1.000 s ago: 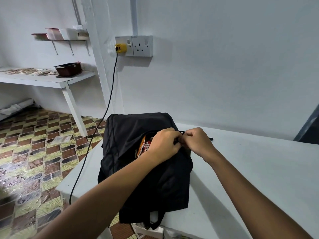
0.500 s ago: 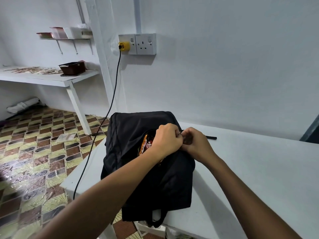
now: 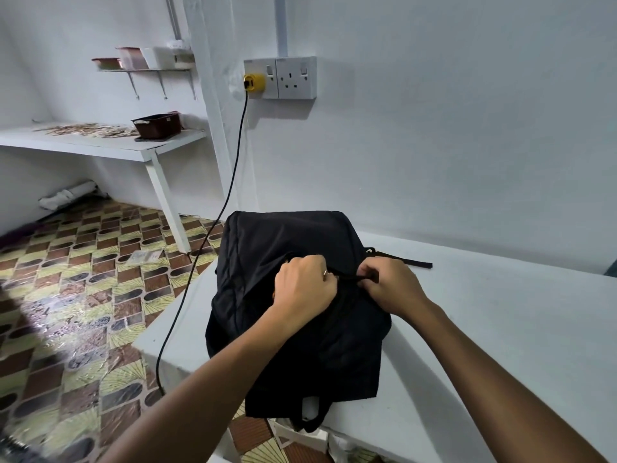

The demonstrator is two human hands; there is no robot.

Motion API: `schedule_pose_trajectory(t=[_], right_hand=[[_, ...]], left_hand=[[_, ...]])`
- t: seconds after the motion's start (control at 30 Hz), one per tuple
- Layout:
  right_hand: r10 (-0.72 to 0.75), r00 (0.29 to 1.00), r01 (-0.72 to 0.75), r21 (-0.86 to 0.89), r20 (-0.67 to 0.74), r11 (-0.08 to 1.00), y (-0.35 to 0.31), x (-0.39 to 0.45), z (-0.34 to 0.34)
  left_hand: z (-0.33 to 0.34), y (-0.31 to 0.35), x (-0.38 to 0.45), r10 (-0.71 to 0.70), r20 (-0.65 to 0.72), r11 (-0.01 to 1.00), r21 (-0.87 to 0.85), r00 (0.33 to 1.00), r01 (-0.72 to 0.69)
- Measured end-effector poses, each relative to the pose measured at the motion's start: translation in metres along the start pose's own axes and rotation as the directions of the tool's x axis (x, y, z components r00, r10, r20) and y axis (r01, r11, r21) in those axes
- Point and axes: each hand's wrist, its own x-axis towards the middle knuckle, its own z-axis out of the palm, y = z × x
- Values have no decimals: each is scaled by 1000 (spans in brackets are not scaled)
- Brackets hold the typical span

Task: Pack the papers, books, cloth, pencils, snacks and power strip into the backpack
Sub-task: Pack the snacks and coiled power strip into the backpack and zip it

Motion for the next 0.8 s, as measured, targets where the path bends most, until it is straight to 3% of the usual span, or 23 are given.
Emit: schedule_pose_trajectory(t=[0.17,0.27,0.4,0.47,0.53,0.57,0.7,0.8], right_hand=[[-114,990,102,-138,-81,985,-11,-4,7],[-276,954,265,-100,-119,959,-22,-6,17],[-336,927,298,-219,-166,929,-30,-1,32],[-306,938,275,-188,-164,943,-29,0,36],[-222,959,216,-55,-177,975,-28,0,35],[-170,968,178,30,-186,983,-28,0,32],[-70,981,117,266,-182,957,-26,-1,22],[-56,974,125,313,-220,942,-27,0,20]], left_hand=[[3,-21,8,-44,97,960,-272,994,69],[6,-28,10,22,80,944,-329,997,6],[13,-39,0,106,57,918,-390,993,-76],[16,-54,-7,277,63,910,-338,959,-241],[19,-71,-11,443,147,894,-145,884,-424],[18,-76,-12,452,207,892,-72,868,-447],[19,-71,1,395,235,919,-100,888,-383],[21,-35,10,196,230,940,-320,953,-117]])
